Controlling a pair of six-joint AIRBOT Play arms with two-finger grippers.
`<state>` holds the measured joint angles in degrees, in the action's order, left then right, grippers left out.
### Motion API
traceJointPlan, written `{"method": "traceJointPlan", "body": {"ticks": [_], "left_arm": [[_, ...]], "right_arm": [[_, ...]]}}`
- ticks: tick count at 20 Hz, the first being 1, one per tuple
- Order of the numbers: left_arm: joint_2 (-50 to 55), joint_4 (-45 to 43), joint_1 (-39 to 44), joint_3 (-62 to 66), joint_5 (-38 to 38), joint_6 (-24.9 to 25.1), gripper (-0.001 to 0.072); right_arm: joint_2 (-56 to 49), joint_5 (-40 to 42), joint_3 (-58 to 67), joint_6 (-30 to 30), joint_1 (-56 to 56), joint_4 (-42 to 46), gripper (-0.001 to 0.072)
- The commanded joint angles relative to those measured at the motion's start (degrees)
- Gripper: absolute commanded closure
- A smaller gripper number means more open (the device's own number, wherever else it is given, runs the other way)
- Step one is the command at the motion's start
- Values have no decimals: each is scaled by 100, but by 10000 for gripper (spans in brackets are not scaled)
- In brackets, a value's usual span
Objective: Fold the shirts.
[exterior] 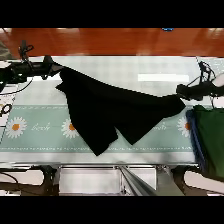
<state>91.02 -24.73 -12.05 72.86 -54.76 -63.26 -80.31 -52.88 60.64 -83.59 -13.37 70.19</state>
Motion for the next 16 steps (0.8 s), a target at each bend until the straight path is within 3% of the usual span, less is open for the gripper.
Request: {"method": "traceJointPlan", "body": {"ticks": [1, 2, 3, 4, 6, 8, 10, 14, 16], "left_arm": [[479, 144, 114, 382, 302, 20, 687], [476, 144, 107, 420, 387, 20, 681], [476, 140, 94, 483, 358, -26, 499], [472, 120, 46, 566, 173, -234, 211], [472, -328, -247, 933, -625, -315, 197], [413, -1292, -752, 1237, -1661, -1196, 198], [162, -1923, -1198, 1064, -2439, -1445, 198], [-933, -2354, -1469, -487, -2341, -1447, 198], [-1379, -2424, -1325, -1609, -2505, -1189, 198]], "right_arm": [[-1244, 63, 1047, 24, -2, -450, 688], [-1399, 37, 1307, 20, -2, -529, 666], [-1493, -20, 1563, 17, -4, -529, 448], [-1513, -138, 1808, 55, -28, -444, 300], [-1504, -710, 2378, -28, -251, -116, 296], [-1429, -1460, 2686, -66, -693, -81, 296], [-1226, -2024, 2505, 33, -1187, -50, 308], [-468, -1773, 1126, 164, -1762, -256, 308], [15, -1427, 330, 522, -1794, -702, 308]]}}
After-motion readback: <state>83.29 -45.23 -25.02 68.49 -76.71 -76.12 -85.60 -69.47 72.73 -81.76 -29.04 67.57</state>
